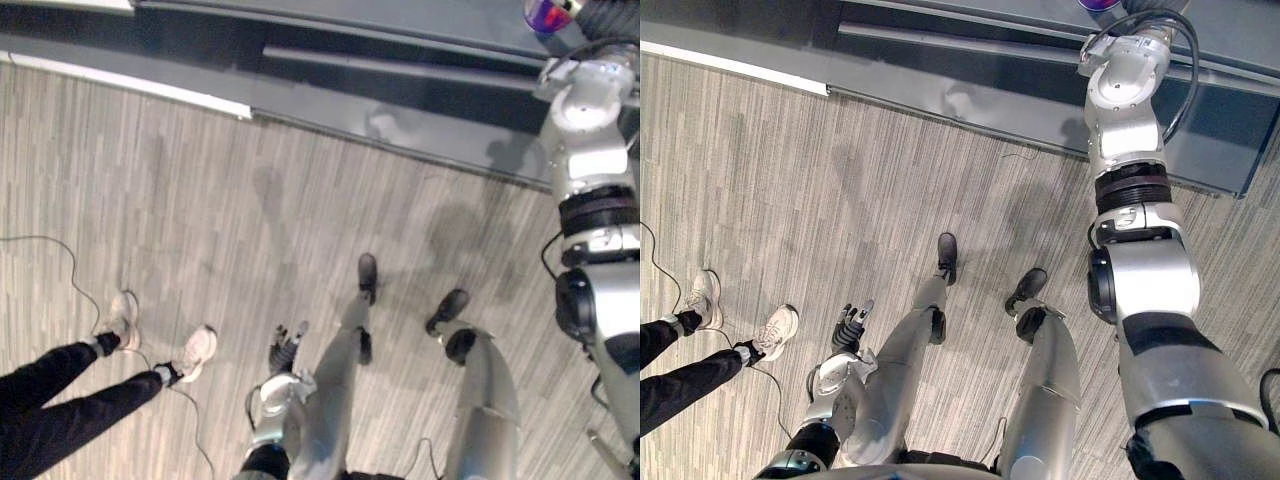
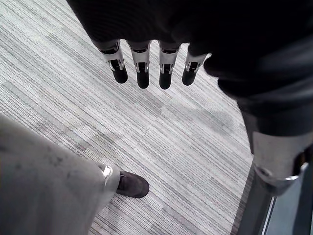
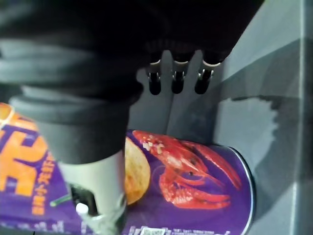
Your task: Put the gum and the chips on the shelf.
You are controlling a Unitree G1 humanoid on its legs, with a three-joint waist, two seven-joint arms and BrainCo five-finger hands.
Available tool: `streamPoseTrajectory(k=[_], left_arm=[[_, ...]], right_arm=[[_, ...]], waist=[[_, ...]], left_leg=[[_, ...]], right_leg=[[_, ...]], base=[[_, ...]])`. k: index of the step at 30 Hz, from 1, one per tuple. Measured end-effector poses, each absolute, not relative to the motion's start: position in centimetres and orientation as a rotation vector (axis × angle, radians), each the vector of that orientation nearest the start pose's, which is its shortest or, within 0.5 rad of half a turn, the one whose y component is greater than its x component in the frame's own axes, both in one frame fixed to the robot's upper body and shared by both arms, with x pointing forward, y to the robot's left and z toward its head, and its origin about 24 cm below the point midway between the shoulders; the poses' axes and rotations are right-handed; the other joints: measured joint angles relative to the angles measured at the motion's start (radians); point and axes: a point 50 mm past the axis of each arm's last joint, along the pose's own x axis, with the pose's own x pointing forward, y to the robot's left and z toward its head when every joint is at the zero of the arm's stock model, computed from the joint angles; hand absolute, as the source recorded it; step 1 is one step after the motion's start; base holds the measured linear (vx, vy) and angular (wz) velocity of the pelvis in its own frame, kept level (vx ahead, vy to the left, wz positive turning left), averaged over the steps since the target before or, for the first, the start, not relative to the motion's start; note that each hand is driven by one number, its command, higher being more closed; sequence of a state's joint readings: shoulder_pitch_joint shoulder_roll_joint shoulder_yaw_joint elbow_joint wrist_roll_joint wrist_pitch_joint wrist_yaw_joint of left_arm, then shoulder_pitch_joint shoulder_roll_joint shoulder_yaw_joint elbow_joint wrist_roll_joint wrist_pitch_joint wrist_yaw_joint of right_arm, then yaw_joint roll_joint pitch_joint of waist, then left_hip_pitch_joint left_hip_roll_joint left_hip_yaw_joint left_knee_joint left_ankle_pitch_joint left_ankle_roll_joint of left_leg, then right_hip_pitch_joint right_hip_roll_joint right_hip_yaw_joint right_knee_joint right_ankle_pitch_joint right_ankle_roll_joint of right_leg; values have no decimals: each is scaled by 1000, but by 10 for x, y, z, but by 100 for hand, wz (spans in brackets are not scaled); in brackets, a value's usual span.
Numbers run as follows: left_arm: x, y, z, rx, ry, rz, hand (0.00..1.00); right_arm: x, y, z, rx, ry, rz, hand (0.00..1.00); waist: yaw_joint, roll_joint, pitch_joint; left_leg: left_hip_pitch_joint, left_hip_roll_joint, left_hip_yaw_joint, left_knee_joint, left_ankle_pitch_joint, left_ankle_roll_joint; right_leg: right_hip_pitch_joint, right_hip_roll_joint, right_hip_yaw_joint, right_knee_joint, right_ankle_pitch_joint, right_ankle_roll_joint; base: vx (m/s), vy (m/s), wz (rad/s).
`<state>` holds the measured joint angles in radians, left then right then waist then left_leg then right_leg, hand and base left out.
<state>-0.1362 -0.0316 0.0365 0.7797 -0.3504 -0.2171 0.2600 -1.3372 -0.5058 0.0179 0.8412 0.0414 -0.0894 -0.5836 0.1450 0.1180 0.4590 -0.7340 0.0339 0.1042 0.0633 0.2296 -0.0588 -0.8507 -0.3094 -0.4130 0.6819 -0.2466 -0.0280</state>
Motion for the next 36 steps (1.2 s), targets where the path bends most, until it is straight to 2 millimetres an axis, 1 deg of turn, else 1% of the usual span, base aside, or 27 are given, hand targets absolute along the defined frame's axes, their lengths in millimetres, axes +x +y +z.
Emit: streamPoseTrajectory(k=[9,11,13,16,19,22,30,35,36], left_arm=[[232,155,-81,-295,475,385,0],[232,155,-81,-296,473,384,0],[233,155,-78,-297,461,380,0],[235,154,-76,-299,451,376,0],[235,154,-76,-300,451,375,0],[235,153,-76,-301,450,374,0],[235,153,-76,-303,450,374,0],[235,152,-76,-305,451,373,0],[235,152,-76,-305,453,374,0]], right_arm=[[376,-228,376,-203,-757,-674,0],[374,-231,379,-206,-764,-683,0],[371,-234,384,-208,-777,-692,0],[369,-234,390,-202,-792,-695,0],[369,-236,389,-204,-786,-700,0],[369,-244,387,-215,-770,-722,0],[371,-246,383,-219,-750,-728,0],[375,-248,370,-227,-711,-730,0],[378,-248,362,-231,-690,-726,0]], waist=[[-1,0,0],[-1,0,0],[-1,0,0],[-1,0,0],[-2,0,0],[-2,0,0],[-2,0,0],[-3,0,0],[-3,0,0]], left_leg=[[3,-8,-10,-31,9,-2],[3,-12,-13,-45,16,-3],[0,-25,-11,-63,26,-4],[-18,-29,-12,-66,35,1],[-18,-33,-13,-78,43,1],[-18,-41,-18,-79,43,1],[-32,-41,-18,-77,48,3],[-30,-39,-16,-59,50,5],[-22,-36,-17,-57,49,4]], right_leg=[[-3,-9,-12,3,-2,-1],[-8,-15,-16,8,-4,-3],[-27,-34,-14,29,-11,-3],[-48,-40,-14,38,-12,-4],[-55,-44,-14,42,-12,-4],[-56,-55,-14,52,-19,-4],[-72,-55,-14,55,-19,-4],[-61,-53,-13,52,-19,-4],[-50,-50,-13,49,-19,-4]], base=[[-14,-44,5],[-19,-26,12],[-24,-28,14],[-29,-33,7],[-23,-37,4],[-29,-31,9],[-21,-34,1],[-22,-33,-1],[-37,-41,-6]])
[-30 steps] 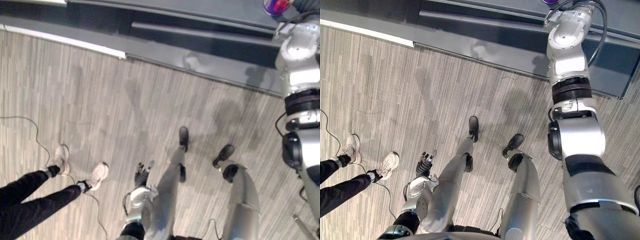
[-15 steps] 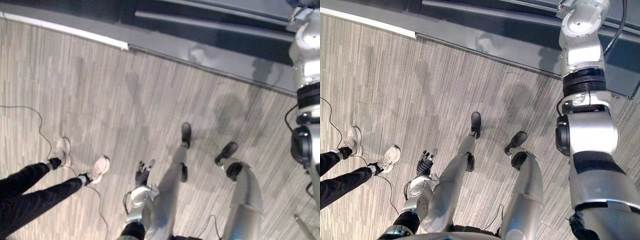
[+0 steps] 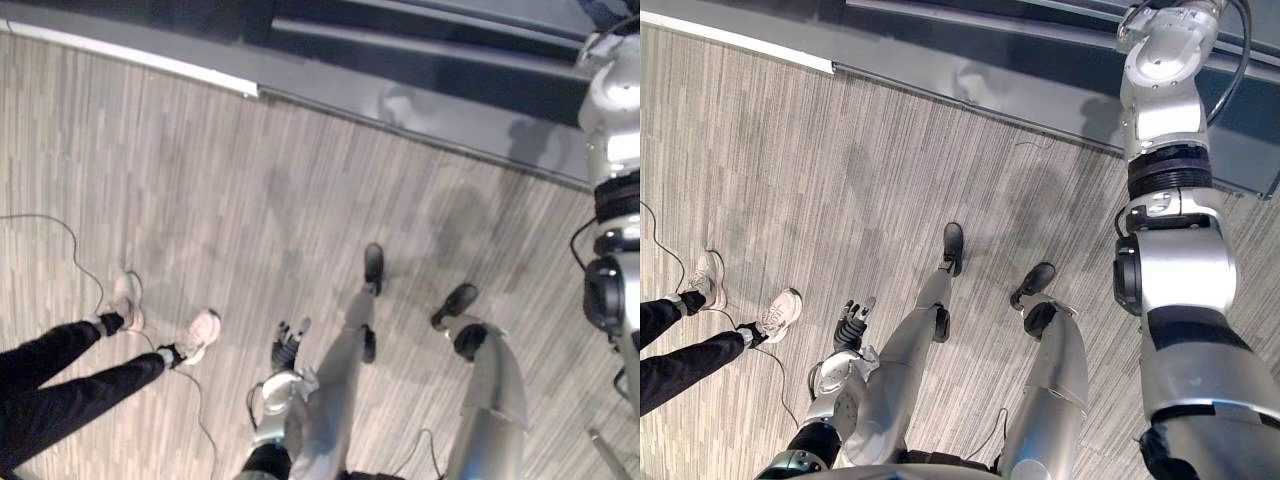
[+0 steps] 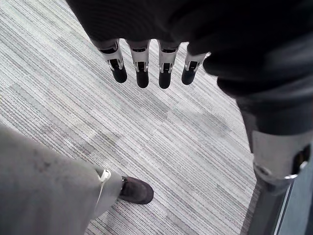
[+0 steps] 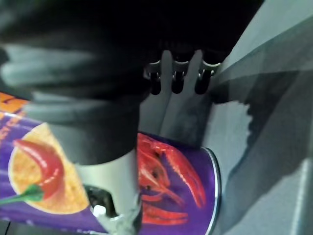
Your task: Put the gum and the chips on the shelf.
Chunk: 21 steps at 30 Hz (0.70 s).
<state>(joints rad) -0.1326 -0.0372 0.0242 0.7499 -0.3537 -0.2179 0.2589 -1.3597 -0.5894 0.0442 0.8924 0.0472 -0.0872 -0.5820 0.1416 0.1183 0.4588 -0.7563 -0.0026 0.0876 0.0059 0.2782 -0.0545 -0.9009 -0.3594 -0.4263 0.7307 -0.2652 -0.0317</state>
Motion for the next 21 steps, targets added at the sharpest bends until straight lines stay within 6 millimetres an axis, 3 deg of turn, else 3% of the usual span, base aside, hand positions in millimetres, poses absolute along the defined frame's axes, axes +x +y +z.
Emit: streamPoseTrajectory(k=[7,12,15,17,21], left_arm=[[232,153,-80,-299,471,378,0],[226,155,-88,-289,514,388,0],[221,159,-94,-274,545,396,0],[214,169,-100,-266,581,432,0],[203,181,-109,-211,643,444,0]], right_arm=[[396,-236,297,-253,-528,-669,0],[396,-241,242,-254,-415,-644,0],[392,-233,203,-208,-334,-613,0],[381,-209,159,-162,-264,-532,0],[346,-176,112,-89,-228,-411,0]], waist=[[-1,0,0],[-6,-6,-8],[-15,-13,-13],[-23,-41,-27],[-55,-81,-48]], left_leg=[[51,48,11,106,-71,-2],[111,69,17,144,-110,0],[152,82,22,173,-138,0],[200,100,43,202,-173,-1],[292,125,67,220,-213,-7]], right_leg=[[119,59,-2,-68,15,12],[211,89,-2,-116,30,21],[271,105,0,-138,38,23],[328,126,15,-160,38,24],[430,157,33,-204,39,27]], base=[[-35,-48,-20],[10,-29,-15],[35,-32,-15],[56,-48,-32],[59,-36,-29]])
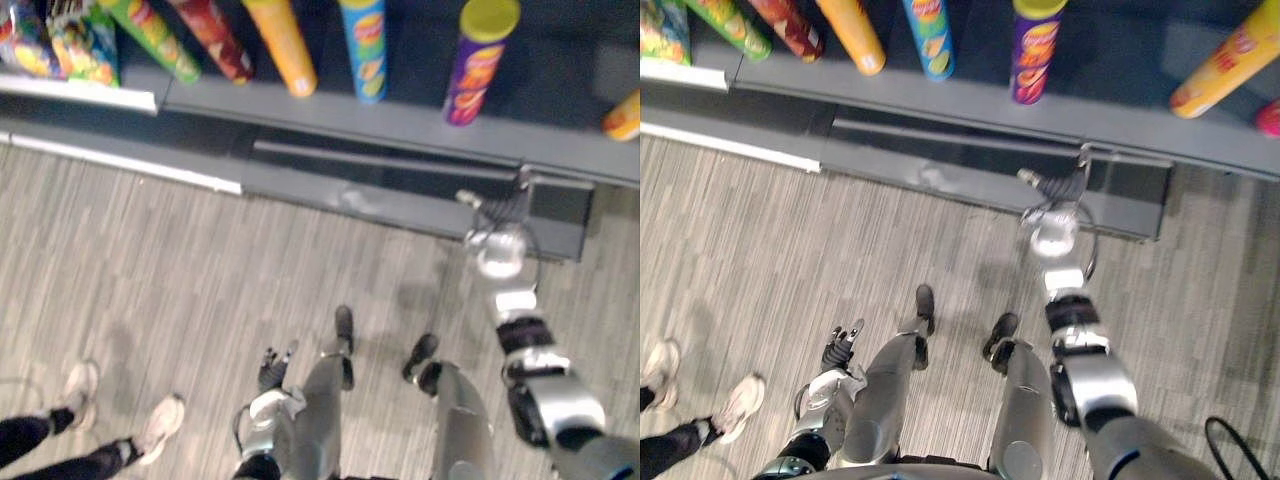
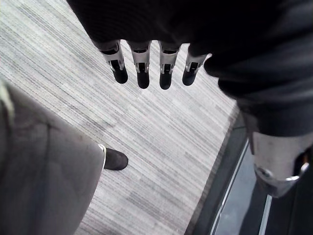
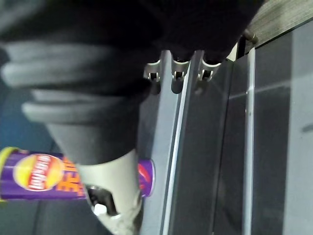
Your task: Put the gum and the chips on the shelf.
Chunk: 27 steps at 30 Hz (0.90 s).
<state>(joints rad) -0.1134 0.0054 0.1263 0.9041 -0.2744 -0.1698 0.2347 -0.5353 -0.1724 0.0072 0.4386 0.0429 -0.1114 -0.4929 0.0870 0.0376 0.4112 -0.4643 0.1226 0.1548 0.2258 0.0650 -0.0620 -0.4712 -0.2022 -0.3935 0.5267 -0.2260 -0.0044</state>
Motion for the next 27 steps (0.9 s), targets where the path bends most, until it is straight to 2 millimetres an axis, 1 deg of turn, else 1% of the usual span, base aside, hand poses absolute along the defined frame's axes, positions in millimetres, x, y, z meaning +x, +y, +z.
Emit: streamPoseTrajectory(k=[1,2,3,4,5,6,7,8,10,11,13,14,15,16,17,18,19,21,23,24,26,27], left_arm=[[199,184,-112,-185,667,441,0],[197,188,-114,-168,679,445,0],[186,191,-120,-131,720,437,0],[177,195,-125,-97,752,426,0],[172,197,-128,-82,770,422,0],[165,199,-132,-64,803,409,0],[157,201,-136,-46,831,395,0],[153,202,-138,-44,845,394,0],[130,208,-146,-29,911,402,0],[122,210,-148,-31,930,409,0],[105,214,-153,-40,974,430,0],[102,214,-154,-41,985,427,0],[97,214,-156,-46,998,425,0],[94,214,-157,-57,1007,430,0],[90,215,-158,-74,1014,443,0],[87,214,-159,-79,1026,445,0],[85,213,-159,-84,1030,449,0],[76,213,-161,-117,1045,487,0],[71,214,-163,-141,1062,517,0],[69,214,-163,-152,1067,526,0],[64,213,-165,-208,1075,561,0],[64,213,-165,-223,1076,568,0]], right_arm=[[327,-169,95,-79,-212,-369,0],[317,-166,86,-76,-197,-353,0],[299,-161,66,-86,-153,-308,0],[281,-161,44,-80,-89,-281,0],[272,-163,33,-78,-52,-275,0],[254,-168,12,-83,26,-266,0],[234,-174,-7,-90,107,-254,0],[224,-176,-16,-93,146,-244,0],[187,-182,-50,-96,309,-202,0],[179,-182,-58,-94,350,-187,0],[144,-185,-93,-81,540,-149,0],[135,-187,-101,-74,591,-151,0],[114,-190,-118,-50,697,-173,0],[99,-193,-128,-32,768,-199,0],[86,-199,-136,0,829,-261,0],[77,-206,-141,3,872,-300,0],[66,-209,-146,11,921,-327,0],[36,-211,-158,48,1051,-399,0],[19,-213,-164,98,1123,-476,0],[11,-213,-166,122,1159,-505,0],[-6,-210,-170,198,1222,-582,0],[-8,-209,-170,217,1229,-603,0]], waist=[[-8,-16,-9],[-12,-25,-16],[-28,-43,-50],[-40,-60,-87],[-50,-65,-102],[-63,-71,-124],[-65,-75,-149],[-67,-77,-163],[-81,-81,-209],[-85,-81,-219],[-88,-81,-266],[-89,-80,-275],[-90,-80,-292],[-91,-79,-303],[-95,-79,-315],[-99,-78,-321],[-103,-77,-324],[-108,-67,-342],[-111,-68,-350],[-111,-61,-347],[-112,-55,-348],[-112,-53,-348]], left_leg=[[42,4,4,-5,-9,-6],[65,6,7,-15,-11,-8],[97,7,8,-37,-11,-10],[126,8,8,-65,-10,-13],[138,9,7,-73,-9,-14],[167,7,4,-90,-10,-15],[195,7,5,-105,-12,-18],[207,7,6,-115,-12,-18],[267,6,30,-160,-12,-18],[287,5,38,-173,-12,-18],[354,0,66,-220,-12,-17],[370,-4,72,-230,-12,-17],[399,-8,81,-248,-12,-17],[419,-11,85,-262,-12,-16],[442,-15,91,-277,-12,-16],[456,-19,97,-287,-12,-16],[474,-24,102,-297,-12,-16],[493,-26,112,-314,-12,-15],[510,-28,126,-321,-14,-14],[518,-28,135,-321,-16,-13],[542,-32,143,-321,-23,-13],[548,-32,143,-321,-25,-13]], right_leg=[[42,9,4,-18,0,1],[63,14,7,-28,-1,2],[94,27,10,-56,-1,8],[118,38,14,-87,4,17],[134,44,14,-101,8,20],[168,51,14,-127,13,24],[198,60,17,-157,22,30],[211,64,19,-175,29,31],[268,81,36,-243,56,39],[283,85,45,-259,64,40],[337,97,74,-322,93,49],[348,98,78,-334,97,51],[373,99,85,-354,102,58],[388,99,89,-363,103,60],[406,99,98,-376,106,65],[418,99,102,-387,109,68],[429,98,106,-392,109,70],[442,99,115,-406,113,75],[452,100,128,-418,121,73],[461,102,135,-428,127,73],[488,106,146,-449,136,76],[496,106,146,-455,138,76]], base=[[52,-21,-19],[69,-30,-19],[83,-26,-19],[132,-14,-15],[143,14,-7],[122,28,-2],[86,35,-3],[120,58,-12],[150,72,-25],[118,59,-41],[109,56,-40],[90,55,-27],[82,52,-16],[80,63,-19],[74,62,-17],[53,58,-16],[41,52,-14],[43,32,-15],[41,22,-20],[40,33,-23],[32,28,-16],[23,15,-5]])
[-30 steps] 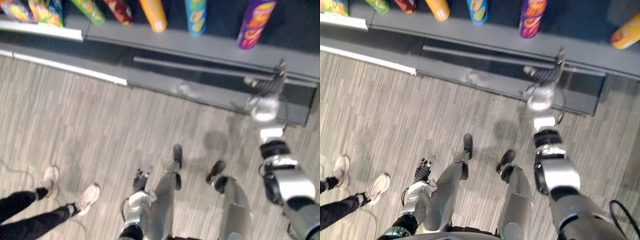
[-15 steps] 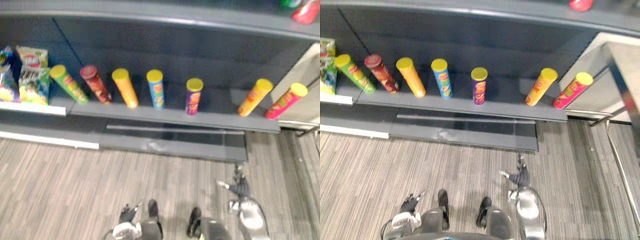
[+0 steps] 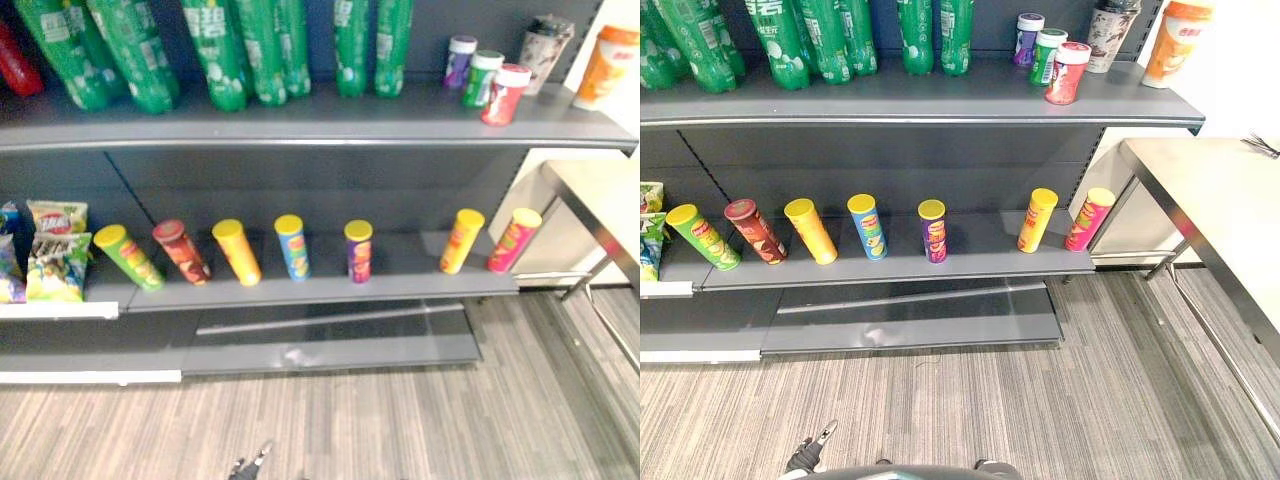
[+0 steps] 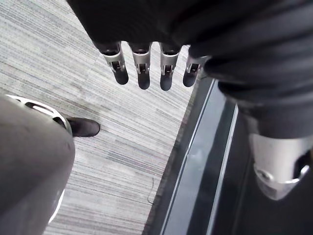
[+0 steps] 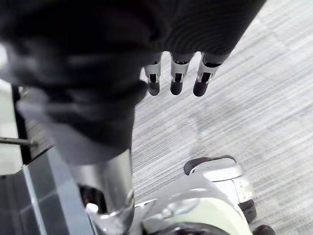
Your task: Put the gum and the chips on the shelf.
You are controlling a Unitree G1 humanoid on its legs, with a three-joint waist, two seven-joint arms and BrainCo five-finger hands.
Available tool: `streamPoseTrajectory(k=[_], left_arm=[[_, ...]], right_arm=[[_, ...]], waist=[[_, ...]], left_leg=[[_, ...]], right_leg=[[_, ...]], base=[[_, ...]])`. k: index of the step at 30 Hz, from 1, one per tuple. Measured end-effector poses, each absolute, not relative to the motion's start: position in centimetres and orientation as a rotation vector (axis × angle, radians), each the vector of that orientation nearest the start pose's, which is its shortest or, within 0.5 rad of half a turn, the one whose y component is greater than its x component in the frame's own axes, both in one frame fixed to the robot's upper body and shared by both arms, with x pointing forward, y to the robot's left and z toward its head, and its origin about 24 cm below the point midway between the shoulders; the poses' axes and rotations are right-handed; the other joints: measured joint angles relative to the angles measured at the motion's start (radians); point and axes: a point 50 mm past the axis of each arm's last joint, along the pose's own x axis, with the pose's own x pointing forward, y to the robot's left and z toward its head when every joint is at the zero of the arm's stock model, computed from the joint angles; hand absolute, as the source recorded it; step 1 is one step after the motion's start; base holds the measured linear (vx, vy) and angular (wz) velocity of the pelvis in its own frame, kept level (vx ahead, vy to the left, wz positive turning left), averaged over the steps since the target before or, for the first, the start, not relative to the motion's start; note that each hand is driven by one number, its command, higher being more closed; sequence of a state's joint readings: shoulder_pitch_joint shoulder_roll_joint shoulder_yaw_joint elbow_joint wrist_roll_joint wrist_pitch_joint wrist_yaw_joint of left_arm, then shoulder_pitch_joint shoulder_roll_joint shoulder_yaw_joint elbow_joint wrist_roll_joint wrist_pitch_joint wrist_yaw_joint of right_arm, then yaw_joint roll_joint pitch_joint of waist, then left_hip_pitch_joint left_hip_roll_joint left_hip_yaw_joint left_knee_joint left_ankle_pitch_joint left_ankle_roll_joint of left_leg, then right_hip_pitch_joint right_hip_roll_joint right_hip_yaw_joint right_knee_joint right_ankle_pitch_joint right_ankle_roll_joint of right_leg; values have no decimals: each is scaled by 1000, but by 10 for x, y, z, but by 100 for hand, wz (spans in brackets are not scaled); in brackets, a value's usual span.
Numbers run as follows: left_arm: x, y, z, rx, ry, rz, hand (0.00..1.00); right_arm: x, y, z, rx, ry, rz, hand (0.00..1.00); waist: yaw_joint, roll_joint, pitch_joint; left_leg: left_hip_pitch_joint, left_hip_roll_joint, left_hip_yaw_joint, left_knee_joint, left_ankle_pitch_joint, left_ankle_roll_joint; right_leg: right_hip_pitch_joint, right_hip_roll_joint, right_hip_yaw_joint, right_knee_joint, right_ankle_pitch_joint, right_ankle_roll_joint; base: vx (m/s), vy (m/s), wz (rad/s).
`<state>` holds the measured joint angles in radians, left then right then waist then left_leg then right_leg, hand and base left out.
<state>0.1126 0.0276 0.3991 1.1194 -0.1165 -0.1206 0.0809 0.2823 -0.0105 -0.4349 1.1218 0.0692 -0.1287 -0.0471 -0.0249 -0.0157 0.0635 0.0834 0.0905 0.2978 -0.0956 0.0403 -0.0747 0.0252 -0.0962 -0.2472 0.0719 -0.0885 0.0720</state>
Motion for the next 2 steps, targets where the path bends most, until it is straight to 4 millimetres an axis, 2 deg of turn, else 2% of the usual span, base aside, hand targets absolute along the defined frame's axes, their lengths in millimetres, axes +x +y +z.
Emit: streamPoseTrajectory(k=[2], left_arm=[[60,211,-167,-261,1085,589,0]], right_arm=[[-14,-210,-171,269,1241,-673,0]], waist=[[0,7,-3]], left_leg=[[12,-1,0,-2,-4,0]], right_leg=[[14,-1,0,-6,1,1]], base=[[0,0,0]])
